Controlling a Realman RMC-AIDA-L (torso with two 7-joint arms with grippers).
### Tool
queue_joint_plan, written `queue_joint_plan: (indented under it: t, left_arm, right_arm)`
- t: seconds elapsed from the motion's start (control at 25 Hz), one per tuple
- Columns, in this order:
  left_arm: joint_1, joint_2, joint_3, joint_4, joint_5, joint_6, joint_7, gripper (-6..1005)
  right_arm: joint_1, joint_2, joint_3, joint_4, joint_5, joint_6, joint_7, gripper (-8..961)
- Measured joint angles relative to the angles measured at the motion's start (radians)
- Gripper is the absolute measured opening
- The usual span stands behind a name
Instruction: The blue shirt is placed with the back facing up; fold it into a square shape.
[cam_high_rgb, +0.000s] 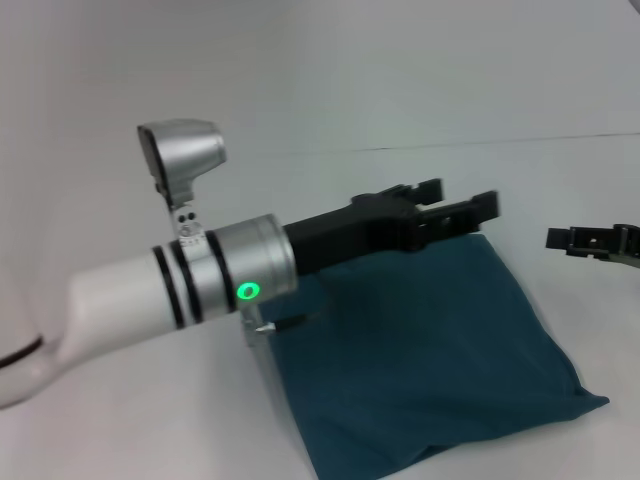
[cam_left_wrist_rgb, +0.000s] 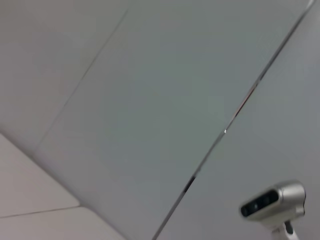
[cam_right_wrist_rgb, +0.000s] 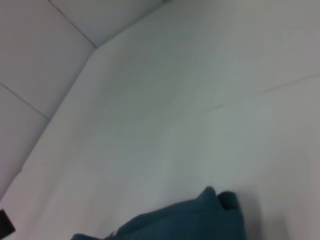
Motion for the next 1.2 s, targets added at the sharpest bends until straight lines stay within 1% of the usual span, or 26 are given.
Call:
queue_joint_plan:
  t: [0.08, 0.16, 0.28, 0.4, 0.48, 0.56, 0.64, 0.8, 1.0, 1.2]
  left_arm:
    - [0.005, 0.011, -0.056, 0.000, 0.088, 0.020, 0.000, 856]
    - [0.015, 0.029, -0.125, 0.001, 0.185, 0.036, 0.000, 911]
    - [0.046, 0.056, -0.204, 0.009, 0.290, 0.061, 0.001, 926]
    - [0.085, 0.083, -0.320, 0.020, 0.424, 0.124, 0.001, 935]
    - [0.108, 0.092, -0.405, 0.035, 0.523, 0.173, 0.000, 933]
    - [0.129, 0.094, -0.500, 0.063, 0.632, 0.228, -0.003, 931]
    - [0.146, 0.094, -0.564, 0.098, 0.719, 0.275, -0.003, 929]
    - [0.162, 0.093, -0.619, 0.140, 0.822, 0.325, -0.004, 925]
    - [0.166, 0.090, -0.634, 0.159, 0.887, 0.333, -0.005, 919]
    - [0.165, 0.090, -0.635, 0.167, 0.919, 0.340, -0.005, 914]
  right_arm:
    - [0.013, -0.002, -0.023, 0.004, -0.005, 0.003, 0.045, 496]
    - [0.035, -0.003, -0.034, 0.020, -0.031, 0.019, 0.083, 556]
    - [0.076, -0.003, -0.037, 0.067, -0.081, 0.056, 0.108, 550]
    - [0.114, 0.003, -0.038, 0.106, -0.120, 0.114, 0.116, 544]
    - [0.134, 0.007, -0.038, 0.125, -0.134, 0.153, 0.120, 541]
    - [0.152, 0.010, -0.038, 0.141, -0.139, 0.189, 0.123, 537]
    - [0.162, 0.011, -0.039, 0.157, -0.140, 0.218, 0.128, 530]
    - [0.175, 0.011, -0.040, 0.182, -0.140, 0.255, 0.130, 512]
    - [0.188, 0.014, -0.053, 0.230, -0.142, 0.322, 0.130, 488]
    - [0.198, 0.036, -0.058, 0.239, -0.142, 0.358, 0.124, 465]
